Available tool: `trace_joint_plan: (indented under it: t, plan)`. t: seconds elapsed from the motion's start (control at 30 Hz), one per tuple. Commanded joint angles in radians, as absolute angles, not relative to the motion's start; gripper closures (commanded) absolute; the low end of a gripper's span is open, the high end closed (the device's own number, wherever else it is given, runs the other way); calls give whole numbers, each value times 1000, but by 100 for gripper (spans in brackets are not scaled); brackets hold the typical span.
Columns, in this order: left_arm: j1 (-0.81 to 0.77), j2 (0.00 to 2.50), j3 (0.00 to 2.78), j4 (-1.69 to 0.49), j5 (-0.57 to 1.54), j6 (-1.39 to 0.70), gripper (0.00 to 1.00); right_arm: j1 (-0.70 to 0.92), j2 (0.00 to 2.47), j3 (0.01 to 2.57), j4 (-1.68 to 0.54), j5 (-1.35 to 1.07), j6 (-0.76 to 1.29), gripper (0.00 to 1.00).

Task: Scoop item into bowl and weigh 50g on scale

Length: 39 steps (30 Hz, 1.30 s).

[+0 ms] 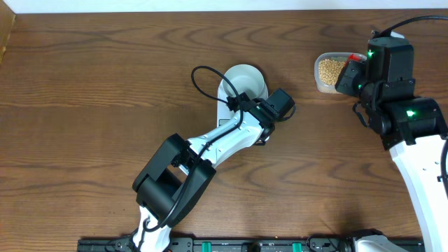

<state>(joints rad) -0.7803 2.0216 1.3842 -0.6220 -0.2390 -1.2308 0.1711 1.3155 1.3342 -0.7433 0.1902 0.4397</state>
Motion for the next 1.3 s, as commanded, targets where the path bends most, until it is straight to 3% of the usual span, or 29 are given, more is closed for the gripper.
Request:
trace_joint_plan:
  t: [0.0, 1.27]
  plan:
    - [-782, 2026, 1378, -622, -263, -1236, 93, 165, 1311, 1354, -744, 188, 448, 99]
    - [-782, 2073, 1378, -603, -282, -1236, 93, 165, 1311, 1354, -745, 180, 448, 99]
